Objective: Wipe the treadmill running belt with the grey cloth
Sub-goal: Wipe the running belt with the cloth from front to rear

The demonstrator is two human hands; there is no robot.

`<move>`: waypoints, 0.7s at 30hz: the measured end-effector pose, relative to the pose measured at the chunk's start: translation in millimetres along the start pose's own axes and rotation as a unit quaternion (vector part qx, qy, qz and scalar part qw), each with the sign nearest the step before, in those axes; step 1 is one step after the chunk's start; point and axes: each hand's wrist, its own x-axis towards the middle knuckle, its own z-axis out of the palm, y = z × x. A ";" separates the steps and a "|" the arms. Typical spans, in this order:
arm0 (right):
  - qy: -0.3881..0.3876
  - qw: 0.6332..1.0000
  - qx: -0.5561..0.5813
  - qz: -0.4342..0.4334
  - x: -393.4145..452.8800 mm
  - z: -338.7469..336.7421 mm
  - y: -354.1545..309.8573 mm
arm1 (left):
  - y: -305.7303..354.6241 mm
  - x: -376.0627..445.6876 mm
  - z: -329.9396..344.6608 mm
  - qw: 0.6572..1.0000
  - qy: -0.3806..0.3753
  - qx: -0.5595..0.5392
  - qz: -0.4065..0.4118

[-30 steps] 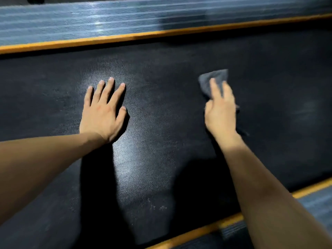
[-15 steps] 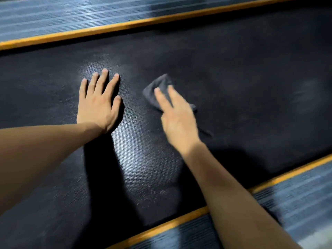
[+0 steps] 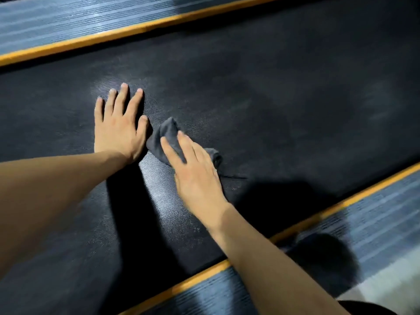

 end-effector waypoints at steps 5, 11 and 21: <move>0.019 0.993 -0.090 0.080 8.1 -27.0 86.1 | 0.9 0.8 2.8 1.000 0.004 -0.006 0.002; 0.046 0.978 -0.075 0.189 11.6 -52.1 140.4 | 0.7 2.4 5.1 1.000 0.008 0.001 -0.001; -0.004 1.000 -0.020 -0.002 -32.7 -11.4 15.2 | 0.5 0.2 1.3 1.000 0.010 0.008 -0.001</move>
